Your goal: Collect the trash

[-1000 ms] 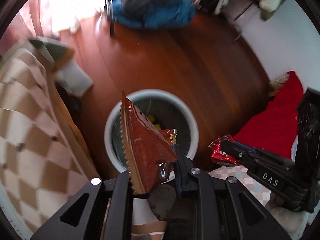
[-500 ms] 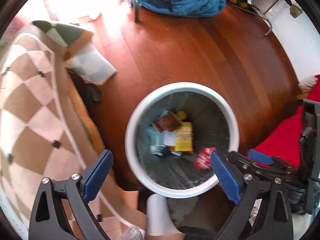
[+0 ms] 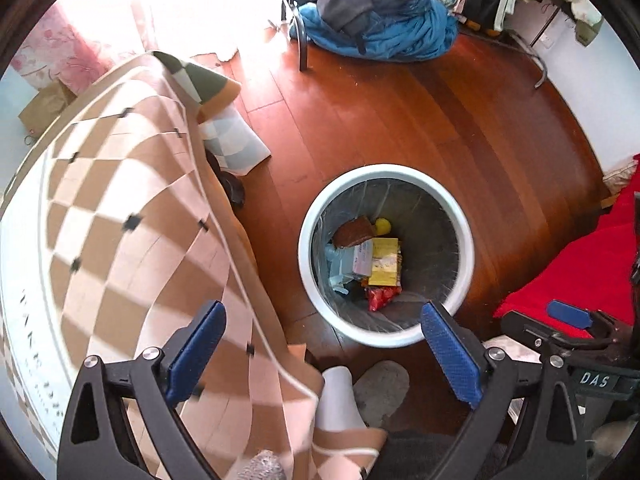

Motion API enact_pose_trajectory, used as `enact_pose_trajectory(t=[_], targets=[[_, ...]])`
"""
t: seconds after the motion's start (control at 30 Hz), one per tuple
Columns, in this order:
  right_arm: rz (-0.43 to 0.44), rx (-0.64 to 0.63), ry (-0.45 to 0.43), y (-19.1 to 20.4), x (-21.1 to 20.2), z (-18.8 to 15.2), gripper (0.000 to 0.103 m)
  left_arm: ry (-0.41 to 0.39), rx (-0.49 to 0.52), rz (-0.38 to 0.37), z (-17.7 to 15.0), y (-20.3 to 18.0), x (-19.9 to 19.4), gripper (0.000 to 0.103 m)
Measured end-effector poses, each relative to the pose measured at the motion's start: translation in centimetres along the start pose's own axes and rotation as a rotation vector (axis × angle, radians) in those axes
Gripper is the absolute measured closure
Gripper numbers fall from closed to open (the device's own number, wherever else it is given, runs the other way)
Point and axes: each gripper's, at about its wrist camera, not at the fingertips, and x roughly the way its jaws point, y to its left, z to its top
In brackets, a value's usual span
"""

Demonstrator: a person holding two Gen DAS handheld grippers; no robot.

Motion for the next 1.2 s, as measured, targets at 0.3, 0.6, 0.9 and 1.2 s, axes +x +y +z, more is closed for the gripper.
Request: enact_pose_trajectory(t=[0.3, 0.6, 0.9, 1.2], targets=[[0.053, -0.052, -0.097, 2.4, -10.2, -4.6, 0.0, -0.106, 0.008, -0.048, -3.6, -0.1, -9.1, 0.003], [0.156, -0.107, -0.2, 5.6, -20.6, -10.4, 0.0, -0.188, 0.035, -0.157, -7.5, -0.3, -19.1, 0.003], [0.245, -0.16, -0.267, 7.8, -28.1, -14.9, 0.0, -0.216, 0.058, -0.251, -10.3, 0.1, -25.7, 0.003], [0.283, -0.217, -0.29, 9.7, -32.3, -17.8, 0.0, -0.259, 0.052, -0.301, -12.4, 1.3, -30.0, 0.003]])
